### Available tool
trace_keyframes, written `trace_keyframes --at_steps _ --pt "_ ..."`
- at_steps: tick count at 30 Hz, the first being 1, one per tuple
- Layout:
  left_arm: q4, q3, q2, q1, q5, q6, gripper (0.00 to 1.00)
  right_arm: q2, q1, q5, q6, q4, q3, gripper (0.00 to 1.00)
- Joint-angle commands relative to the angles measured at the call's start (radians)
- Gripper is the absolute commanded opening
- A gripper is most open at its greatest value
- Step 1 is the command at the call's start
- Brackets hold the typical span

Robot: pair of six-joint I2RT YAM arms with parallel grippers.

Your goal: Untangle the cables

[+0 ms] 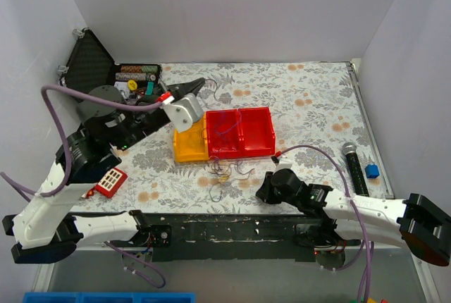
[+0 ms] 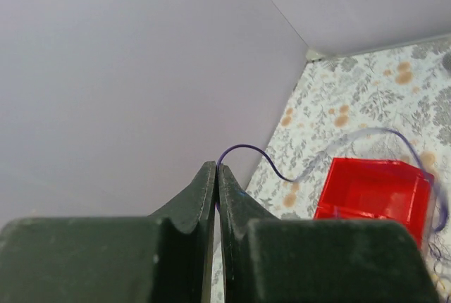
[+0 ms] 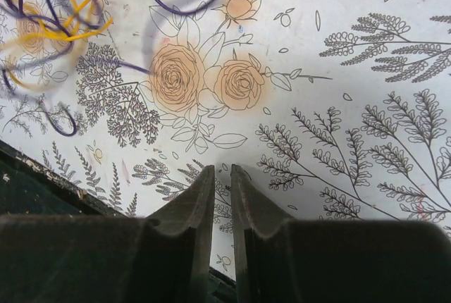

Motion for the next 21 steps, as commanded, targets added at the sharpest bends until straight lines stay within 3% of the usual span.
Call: trace_keyframes --at_steps 1,6,11,21 --pt "0.062 0.011 -0.006 0.002 0.000 0.015 0.00 0.004 0.004 0.023 -0.028 -0.125 0.005 0.23" --pt "0.212 0.049 0.009 0.002 0.000 0.069 0.00 0.013 0.005 0.017 -0.028 -0.125 0.005 0.23" --pt "0.249 0.178 0.083 0.002 0.049 0.087 0.02 0.025 0.004 0.025 -0.054 -0.118 0.033 0.22" --pt "0.288 0.189 0.111 0.002 0.115 0.095 0.06 -0.016 0.005 0.131 -0.219 -0.110 0.240 0.33"
